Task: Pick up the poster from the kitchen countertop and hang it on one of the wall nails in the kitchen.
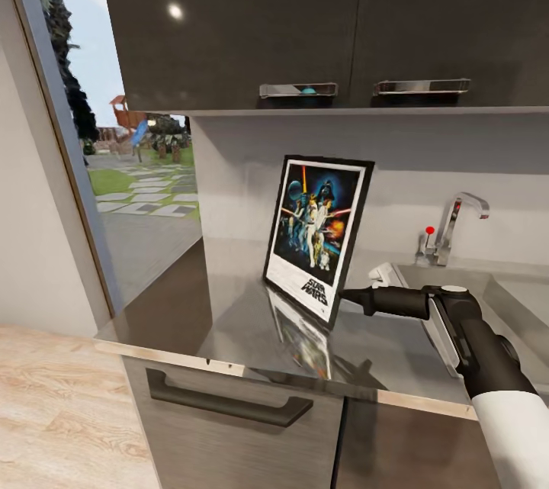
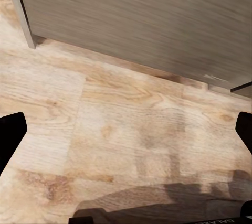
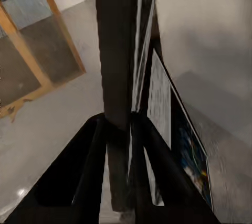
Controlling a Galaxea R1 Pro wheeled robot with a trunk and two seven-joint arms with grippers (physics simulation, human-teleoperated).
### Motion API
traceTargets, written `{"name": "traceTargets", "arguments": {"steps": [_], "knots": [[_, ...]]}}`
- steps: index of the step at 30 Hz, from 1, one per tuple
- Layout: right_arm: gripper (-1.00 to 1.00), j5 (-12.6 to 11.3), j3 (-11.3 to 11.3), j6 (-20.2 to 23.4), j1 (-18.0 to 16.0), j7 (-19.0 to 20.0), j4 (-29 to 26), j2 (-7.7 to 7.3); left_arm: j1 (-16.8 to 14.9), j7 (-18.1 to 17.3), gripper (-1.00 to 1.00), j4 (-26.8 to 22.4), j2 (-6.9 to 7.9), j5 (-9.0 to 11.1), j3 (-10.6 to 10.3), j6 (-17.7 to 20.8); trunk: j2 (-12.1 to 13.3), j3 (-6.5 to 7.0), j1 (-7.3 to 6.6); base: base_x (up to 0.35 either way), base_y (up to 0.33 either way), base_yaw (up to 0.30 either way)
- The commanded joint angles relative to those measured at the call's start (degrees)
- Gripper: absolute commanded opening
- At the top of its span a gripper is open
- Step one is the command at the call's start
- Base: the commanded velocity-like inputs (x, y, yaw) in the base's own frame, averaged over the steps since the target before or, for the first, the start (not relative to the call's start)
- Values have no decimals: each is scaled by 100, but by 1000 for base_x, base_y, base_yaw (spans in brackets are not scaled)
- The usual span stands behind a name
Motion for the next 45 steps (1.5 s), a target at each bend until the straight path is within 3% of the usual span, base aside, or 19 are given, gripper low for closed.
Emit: {"name": "traceTargets", "arguments": {"steps": [1, 45], "knots": [[-100, -13, -7, 61, -4, 19, -4, 1, 0, -28, 100, -5, -1, 14, 11, 4, -3, -5, 0, 0, 0, 0], [-100, -5, -21, 88, -4, -50, -382, 10, 0, -37, 100, -25, -1, 16, 11, 4, -3, -5, 0, -15, 8, 4]]}}
